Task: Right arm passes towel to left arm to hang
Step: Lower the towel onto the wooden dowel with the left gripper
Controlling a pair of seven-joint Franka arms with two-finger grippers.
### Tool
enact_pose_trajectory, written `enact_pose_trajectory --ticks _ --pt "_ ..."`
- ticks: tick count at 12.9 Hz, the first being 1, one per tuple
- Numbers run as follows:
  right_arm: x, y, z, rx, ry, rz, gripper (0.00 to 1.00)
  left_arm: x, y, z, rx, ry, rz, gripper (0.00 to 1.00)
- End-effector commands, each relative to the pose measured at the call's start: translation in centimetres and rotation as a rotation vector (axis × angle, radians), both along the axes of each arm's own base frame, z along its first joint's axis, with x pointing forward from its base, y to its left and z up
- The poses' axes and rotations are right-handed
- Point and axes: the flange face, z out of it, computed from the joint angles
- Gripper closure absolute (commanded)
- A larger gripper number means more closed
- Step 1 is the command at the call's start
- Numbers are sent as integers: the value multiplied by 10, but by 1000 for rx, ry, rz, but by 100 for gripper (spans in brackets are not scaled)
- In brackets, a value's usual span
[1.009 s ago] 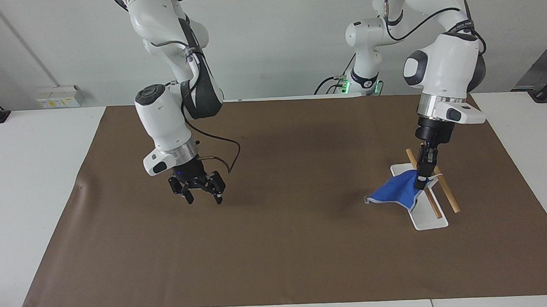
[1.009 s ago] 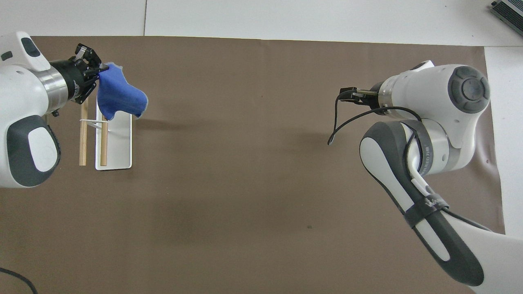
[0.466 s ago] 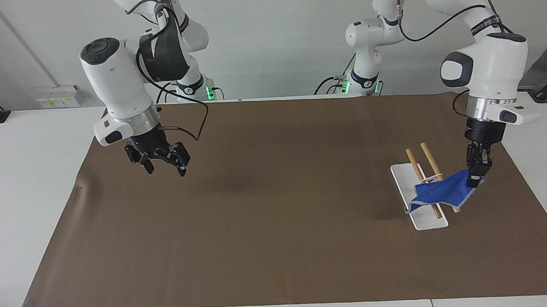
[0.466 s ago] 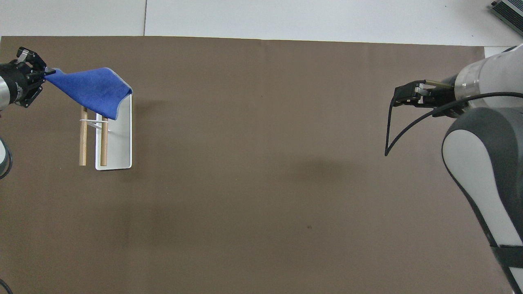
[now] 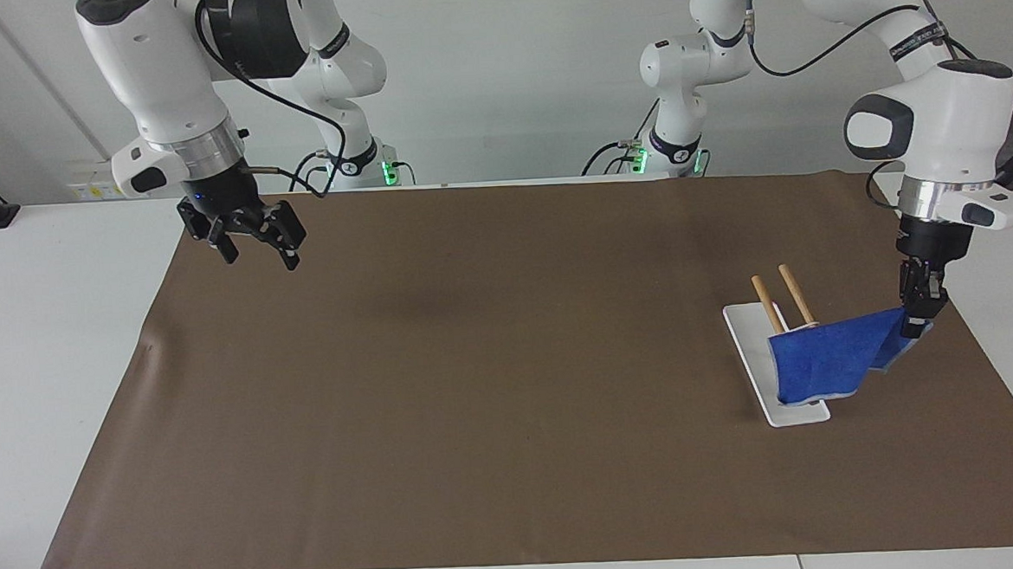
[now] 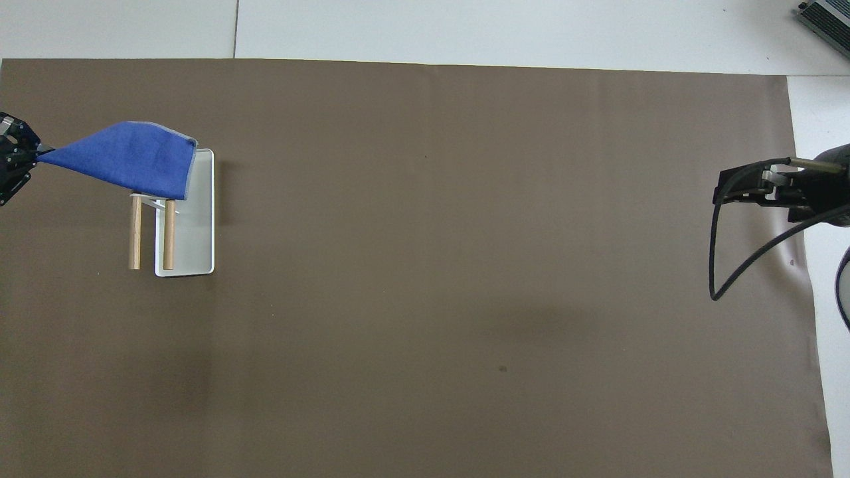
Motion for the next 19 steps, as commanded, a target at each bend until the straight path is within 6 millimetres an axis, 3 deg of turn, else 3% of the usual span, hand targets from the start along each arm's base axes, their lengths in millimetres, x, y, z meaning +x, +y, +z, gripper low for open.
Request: enact_pose_trajectory --ticks 1,5,11,14,16,19 --pt "-5 -4 1 -17 19 15 0 -34 -4 -13 -5 44 -20 100" --pt "-6 -6 -3 -18 23 110 0 -37 -11 -20 -13 56 -21 100" --pt "-6 -6 -3 -18 29 132 0 -38 -50 -32 -18 87 -78 100" --pt "-7 -7 0 -16 43 131 0 -40 -49 -39 -9 101 -99 100" --pt "-8 -6 -1 -18 55 134 0 -47 -45 -59 15 132 -153 100" --pt "-11 -16 15 -27 90 128 0 -49 -36 -68 45 144 -207 100"
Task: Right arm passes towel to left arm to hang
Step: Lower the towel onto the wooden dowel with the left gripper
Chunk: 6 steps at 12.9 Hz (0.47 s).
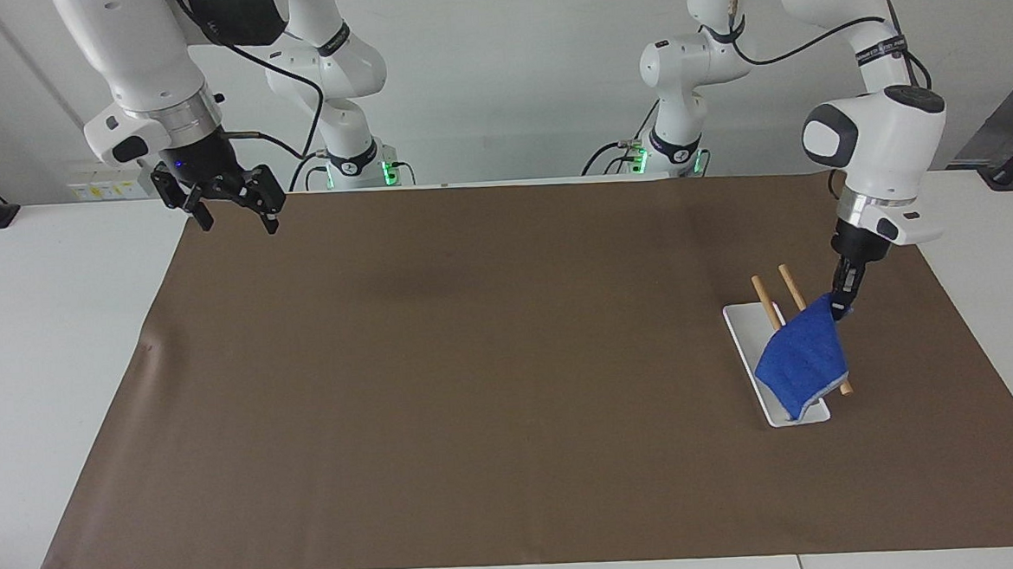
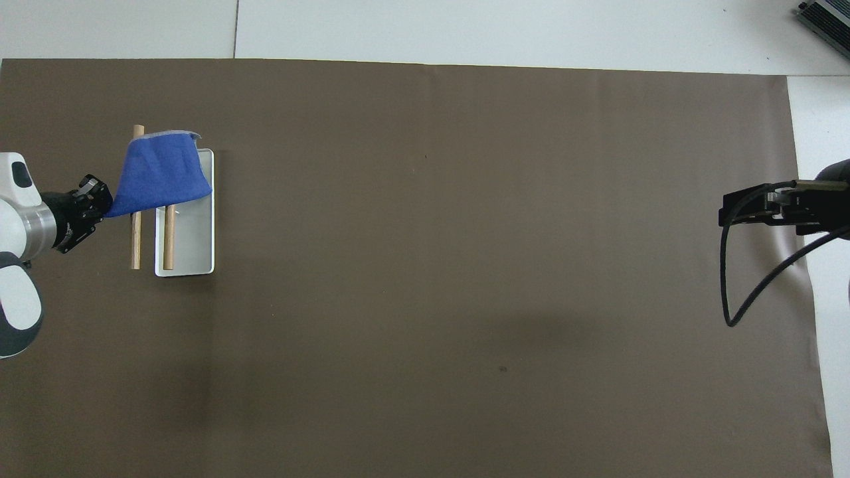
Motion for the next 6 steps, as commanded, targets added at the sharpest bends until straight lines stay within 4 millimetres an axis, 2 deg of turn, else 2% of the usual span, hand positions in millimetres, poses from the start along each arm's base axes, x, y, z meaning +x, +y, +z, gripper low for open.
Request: enact_pose_trajectory --ticks 1,3,5,6 --pt "-2 -10 12 -18 30 20 0 -8 6 -6 24 9 -62 100" --pt "0 -5 6 -3 28 22 0 -11 7 -10 27 16 -71 100" --pt "0 -7 5 -3 21 17 0 -11 8 -10 27 16 -71 42" --pt "-1 -7 4 -3 27 18 0 -11 8 -9 28 15 -74 24"
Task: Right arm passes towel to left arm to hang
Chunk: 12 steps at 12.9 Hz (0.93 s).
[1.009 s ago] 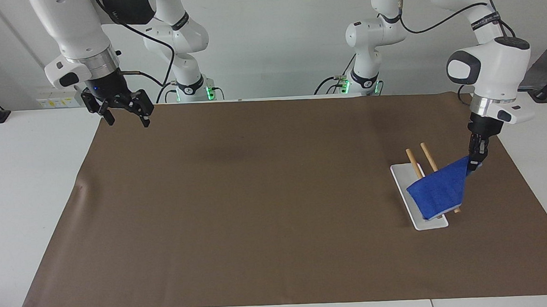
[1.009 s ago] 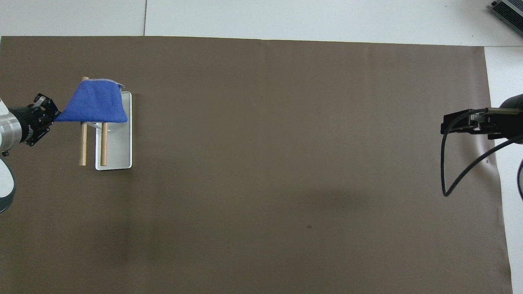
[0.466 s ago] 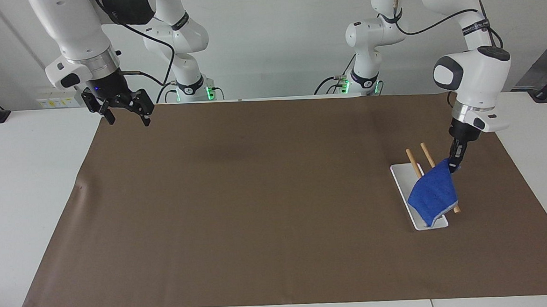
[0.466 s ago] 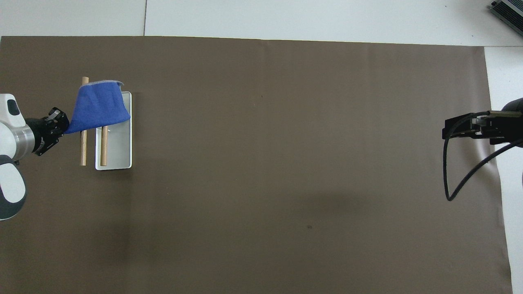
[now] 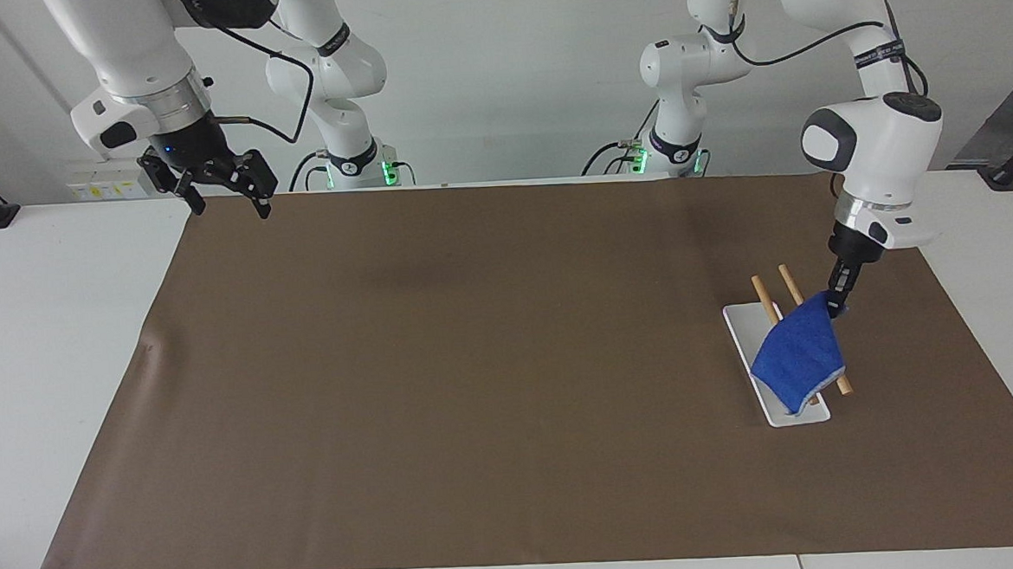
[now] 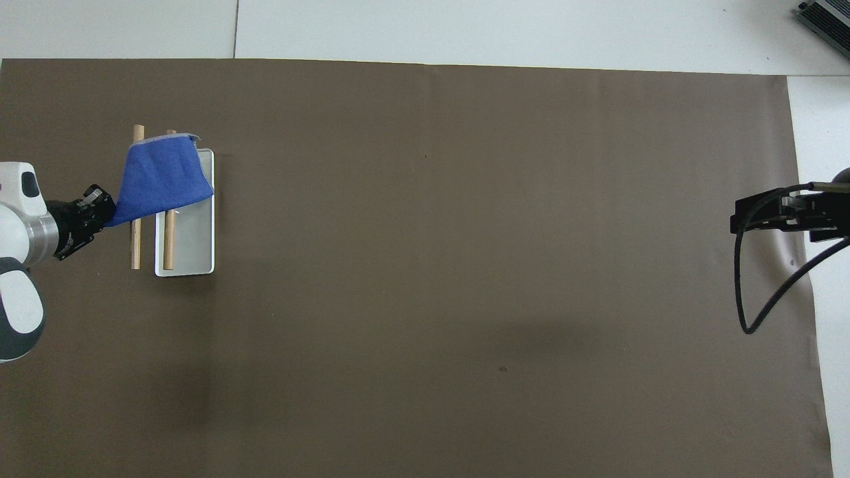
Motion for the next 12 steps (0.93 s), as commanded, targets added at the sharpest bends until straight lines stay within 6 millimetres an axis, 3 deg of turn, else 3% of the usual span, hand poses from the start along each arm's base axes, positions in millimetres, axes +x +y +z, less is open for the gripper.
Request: enact_pose_trajectory --ticks 1,2,7,10,12 --pt "0 -2 0 -1 3 17 0 -6 5 0 17 -4 -45 19" --pt "0 -1 0 -1 2 22 0 -7 11 -1 33 -3 -78 13" --pt "0 -1 0 -1 2 20 0 3 34 6 83 -74 -119 12" --pt "0 -1 0 -1 3 20 0 31 38 33 65 -90 -88 12" --pt "0 -1 0 -1 3 20 0 58 39 63 36 -27 -88 12"
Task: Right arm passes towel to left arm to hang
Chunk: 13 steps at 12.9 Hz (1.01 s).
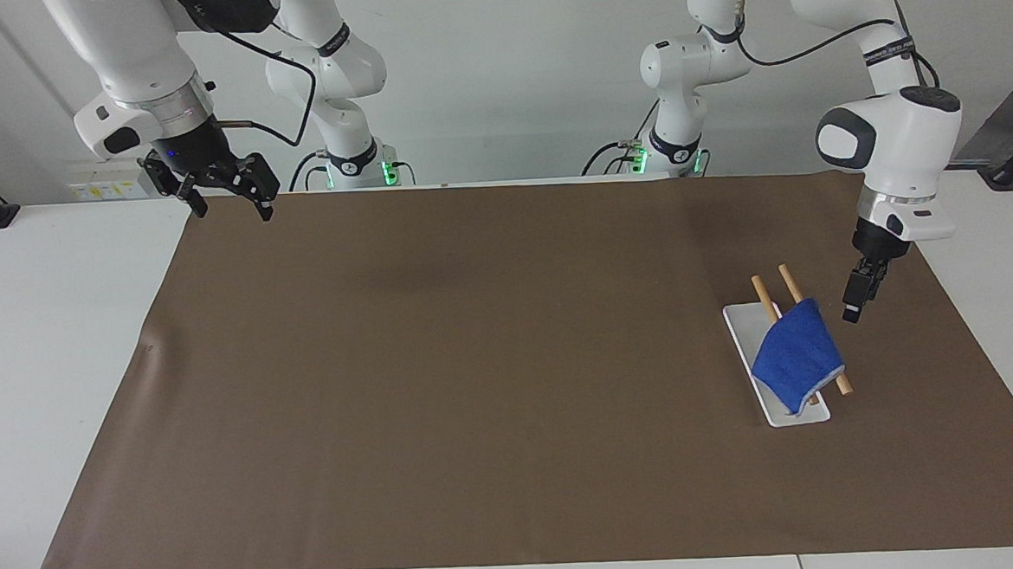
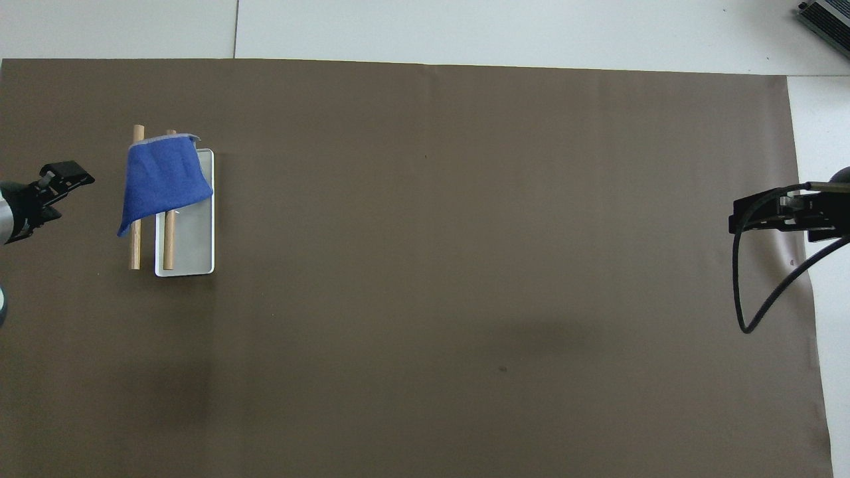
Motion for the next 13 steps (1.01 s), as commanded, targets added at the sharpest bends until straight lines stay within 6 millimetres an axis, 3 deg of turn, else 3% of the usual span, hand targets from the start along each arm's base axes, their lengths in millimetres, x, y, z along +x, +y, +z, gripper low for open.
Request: enact_pose_trajectory --ticks 1,3,5,9,11,12,13 --pt "0 -1 1 -1 1 20 0 45 2 43 -35 99 -10 12" --pt "0 -1 0 -1 2 20 0 61 -4 82 -40 192 -43 12" --pt "0 -1 0 -1 2 20 0 56 -24 106 -34 272 -93 12" --pt "0 -2 0 -1 2 19 0 23 -90 141 61 451 -315 11" --pt "0 -1 0 -1 2 20 0 4 -98 164 81 487 -418 9" --pt "0 -1 0 -1 2 20 0 -7 -103 187 85 450 -430 1" --pt "0 -2 1 -1 1 19 0 -18 -106 204 76 418 -435 0"
